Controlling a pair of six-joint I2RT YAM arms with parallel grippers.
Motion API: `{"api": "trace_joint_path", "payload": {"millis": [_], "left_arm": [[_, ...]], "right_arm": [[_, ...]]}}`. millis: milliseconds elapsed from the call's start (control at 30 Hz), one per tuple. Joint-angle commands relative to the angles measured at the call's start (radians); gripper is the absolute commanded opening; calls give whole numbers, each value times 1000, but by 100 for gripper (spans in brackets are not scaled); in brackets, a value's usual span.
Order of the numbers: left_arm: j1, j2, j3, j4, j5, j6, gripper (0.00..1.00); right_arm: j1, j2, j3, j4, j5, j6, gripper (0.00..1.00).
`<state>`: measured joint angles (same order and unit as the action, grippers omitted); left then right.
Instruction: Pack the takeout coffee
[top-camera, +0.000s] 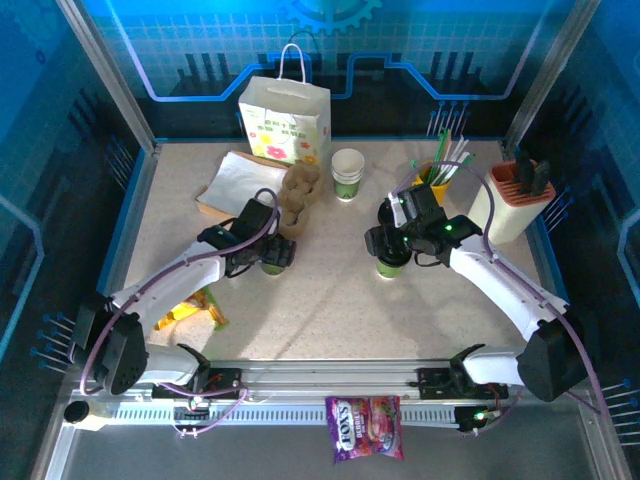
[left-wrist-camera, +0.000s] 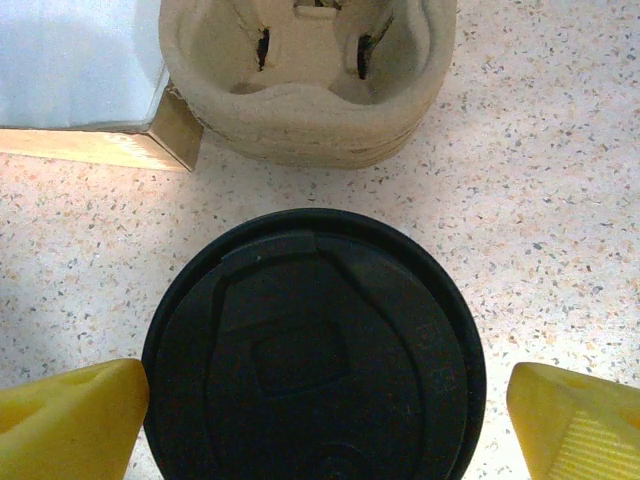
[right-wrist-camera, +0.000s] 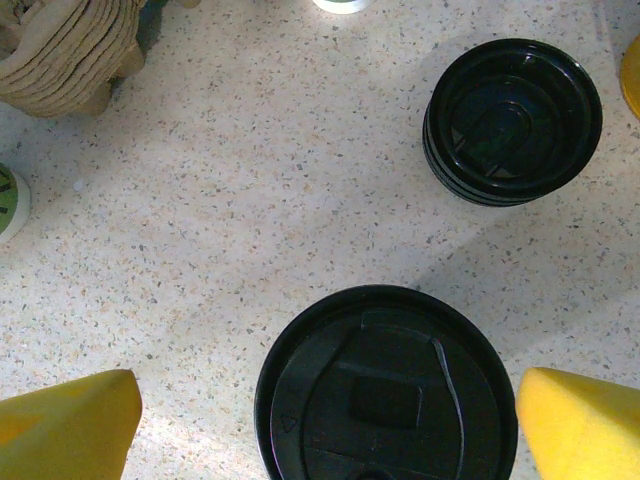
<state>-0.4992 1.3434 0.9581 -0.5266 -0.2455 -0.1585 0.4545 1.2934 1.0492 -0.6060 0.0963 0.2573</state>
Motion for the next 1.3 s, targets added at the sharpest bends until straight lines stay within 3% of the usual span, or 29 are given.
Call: {"api": "trace_joint_path", "payload": {"millis": [0,667,1033,1133,1267], "left_arm": [[5,-33,-14,9,28,8,94],[5,-134,-52,80,82,25,100],[9,-226,-8,119,25,-7,100],[50,-264,13,176,27,-64,100],[147,-224,85,254,119,-162,100]], "right_arm": [[-10,-11,20,-10,-9,-7,97],[0,-3,27,12,-11,-7,97],[29,-35,63,35,0,-29,97],[42,-88,41,114,-6,-34,97],[49,-100,9,216,-56,-21,97]]}}
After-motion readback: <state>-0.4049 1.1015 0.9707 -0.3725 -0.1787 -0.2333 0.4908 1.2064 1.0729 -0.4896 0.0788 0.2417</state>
